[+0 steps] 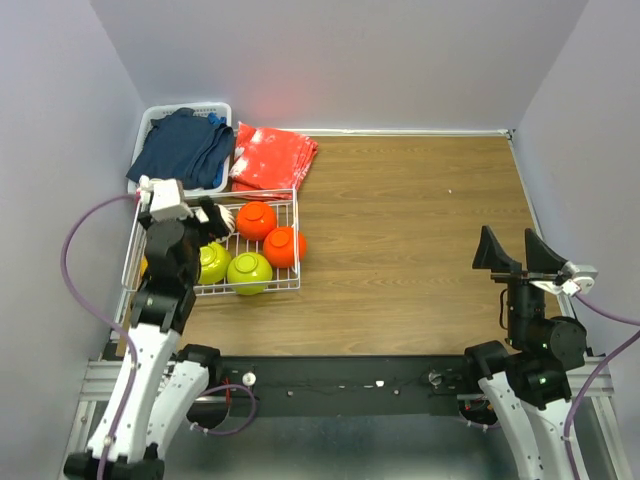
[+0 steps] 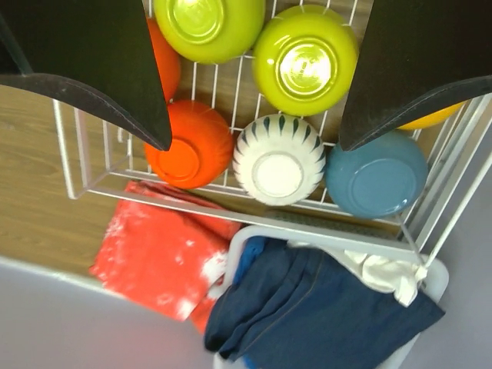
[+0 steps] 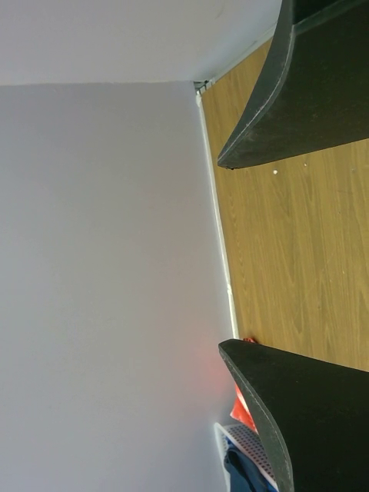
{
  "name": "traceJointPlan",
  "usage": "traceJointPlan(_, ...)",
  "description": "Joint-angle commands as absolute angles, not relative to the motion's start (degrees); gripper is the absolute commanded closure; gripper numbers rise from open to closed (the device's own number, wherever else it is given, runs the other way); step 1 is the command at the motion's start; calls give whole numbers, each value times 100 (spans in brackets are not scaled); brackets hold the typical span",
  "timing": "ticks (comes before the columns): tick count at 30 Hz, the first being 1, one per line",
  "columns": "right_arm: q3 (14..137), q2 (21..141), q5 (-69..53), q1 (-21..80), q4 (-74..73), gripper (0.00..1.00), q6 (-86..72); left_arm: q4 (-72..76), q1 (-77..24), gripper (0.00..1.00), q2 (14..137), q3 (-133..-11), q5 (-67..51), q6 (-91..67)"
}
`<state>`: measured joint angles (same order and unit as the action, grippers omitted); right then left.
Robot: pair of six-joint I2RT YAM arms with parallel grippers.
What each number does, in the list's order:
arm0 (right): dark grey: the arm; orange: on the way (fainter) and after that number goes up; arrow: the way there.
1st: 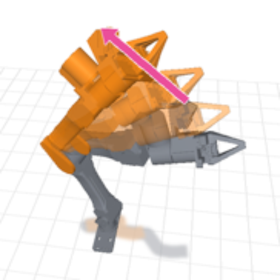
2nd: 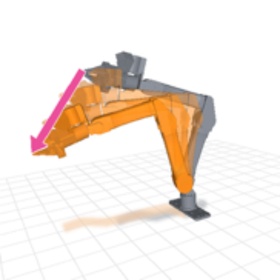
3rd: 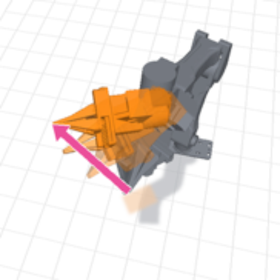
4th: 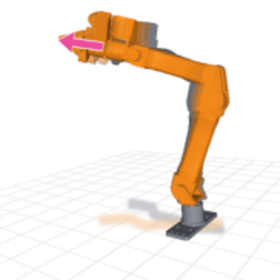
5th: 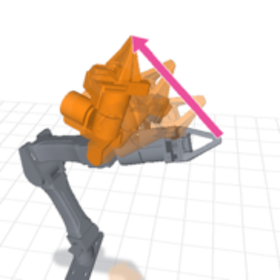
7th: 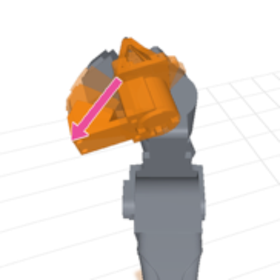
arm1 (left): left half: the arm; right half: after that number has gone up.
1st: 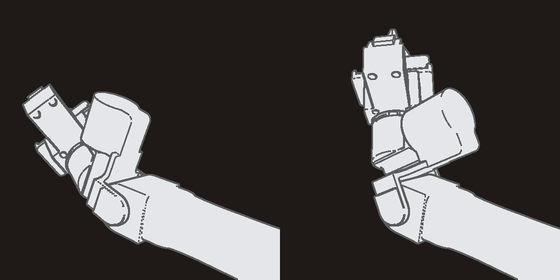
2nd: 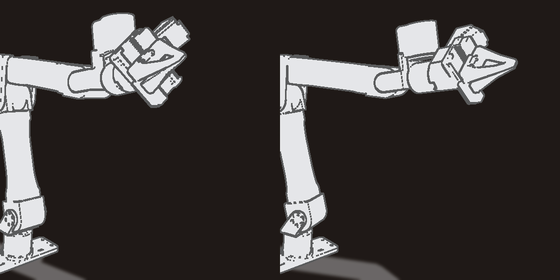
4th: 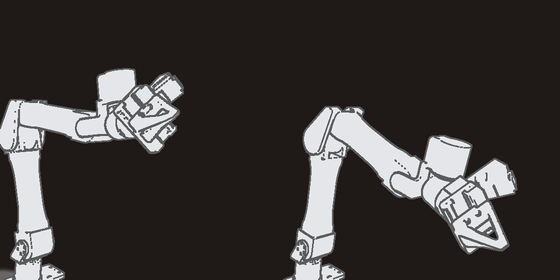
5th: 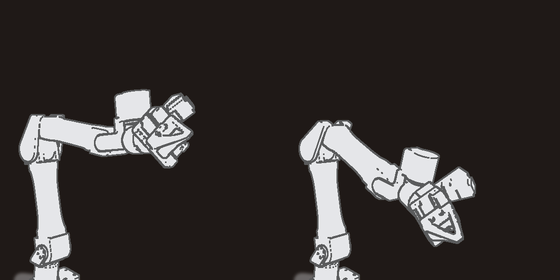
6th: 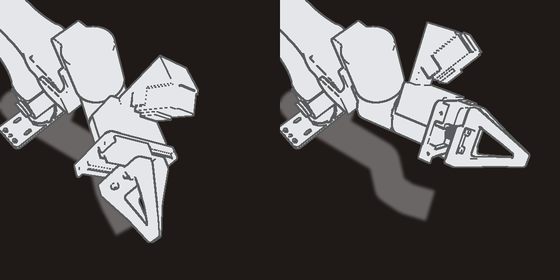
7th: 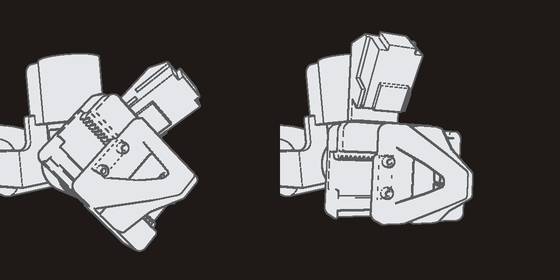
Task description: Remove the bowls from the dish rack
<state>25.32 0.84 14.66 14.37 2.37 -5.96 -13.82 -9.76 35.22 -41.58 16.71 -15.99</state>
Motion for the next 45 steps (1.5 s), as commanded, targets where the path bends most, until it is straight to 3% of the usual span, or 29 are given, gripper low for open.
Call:
traceJointPlan(1, 2531, -106, 1389, 1564, 53, 0, -650, -2678, -949, 1, 4830, -5060, 2329, -1846)
traceJointPlan(16, 2505, -114, 1424, 1784, 44, 0, -650, -4543, -1089, 1, 7302, -6337, 2426, -1977)
traceJointPlan(45, 2522, -114, 1468, 1784, 17, 0, -642, -6477, -3480, 1, 8701, -7453, 3199, -2672)
